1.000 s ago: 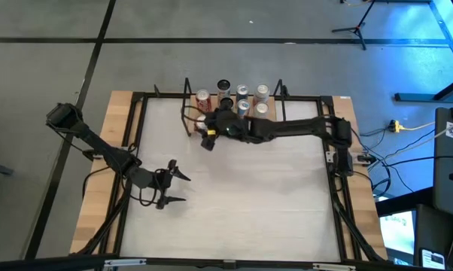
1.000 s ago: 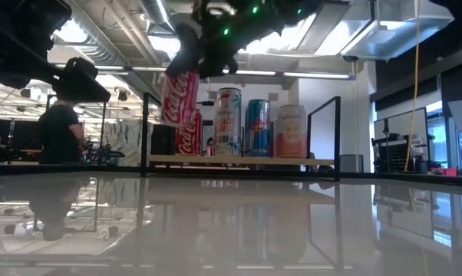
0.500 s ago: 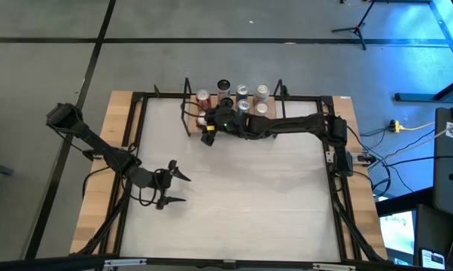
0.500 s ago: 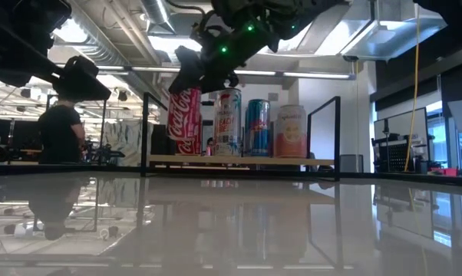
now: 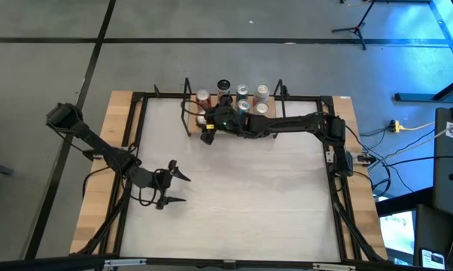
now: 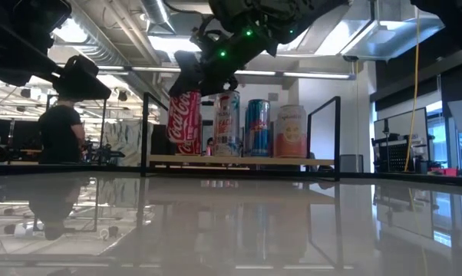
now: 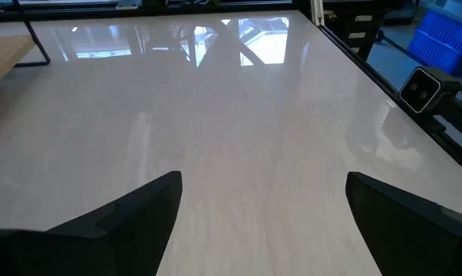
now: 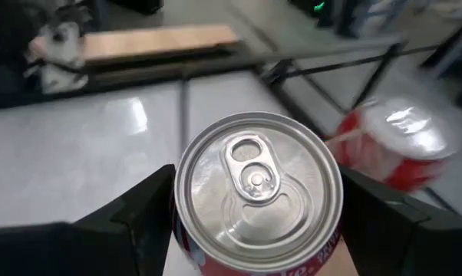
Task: Place canned beverage on shelf
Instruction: Put the red soda can on the shelf, then return to Home Position
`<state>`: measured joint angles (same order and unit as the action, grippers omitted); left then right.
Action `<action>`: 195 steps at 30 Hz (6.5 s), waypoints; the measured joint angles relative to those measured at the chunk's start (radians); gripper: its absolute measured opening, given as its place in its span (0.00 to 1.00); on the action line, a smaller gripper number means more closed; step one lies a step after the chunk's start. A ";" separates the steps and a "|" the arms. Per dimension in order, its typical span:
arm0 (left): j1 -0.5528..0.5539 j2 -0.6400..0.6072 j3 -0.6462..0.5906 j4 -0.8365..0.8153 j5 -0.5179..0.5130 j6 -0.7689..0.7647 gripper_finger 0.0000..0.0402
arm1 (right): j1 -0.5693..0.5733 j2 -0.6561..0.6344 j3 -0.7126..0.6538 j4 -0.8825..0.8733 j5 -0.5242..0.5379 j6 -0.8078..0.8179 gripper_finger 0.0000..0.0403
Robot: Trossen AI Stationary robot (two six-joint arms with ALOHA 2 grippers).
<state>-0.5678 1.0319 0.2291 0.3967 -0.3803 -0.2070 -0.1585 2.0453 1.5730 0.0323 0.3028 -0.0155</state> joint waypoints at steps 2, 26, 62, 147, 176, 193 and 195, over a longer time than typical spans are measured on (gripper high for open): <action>0.000 0.000 0.000 0.000 0.000 0.000 0.89 | 0.001 0.005 -0.003 -0.004 -0.018 0.012 0.71; 0.000 0.000 0.000 0.000 0.000 0.000 0.89 | 0.014 0.014 0.015 0.032 0.017 0.037 0.71; 0.000 0.000 0.000 0.006 0.008 0.000 0.89 | 0.013 0.069 0.012 0.053 0.082 0.033 0.81; 0.000 0.000 0.000 0.009 0.007 0.000 0.89 | 0.073 0.084 0.079 -0.174 0.011 -0.126 0.18; 0.000 0.000 0.000 0.017 0.005 -0.030 0.89 | 0.028 0.084 0.079 -0.085 0.023 -0.166 0.17; 0.096 -0.166 0.052 -0.091 -0.027 -0.035 0.67 | 0.233 -0.245 0.011 -0.473 -0.138 -0.072 0.17; 0.137 -0.221 0.051 -0.138 -0.008 -0.012 0.60 | 0.245 -0.289 -0.067 -0.453 -0.140 -0.060 0.17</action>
<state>-0.4312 0.8109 0.2802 0.2584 -0.3879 -0.2191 0.0864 1.7562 1.5061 -0.4209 0.1630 -0.0753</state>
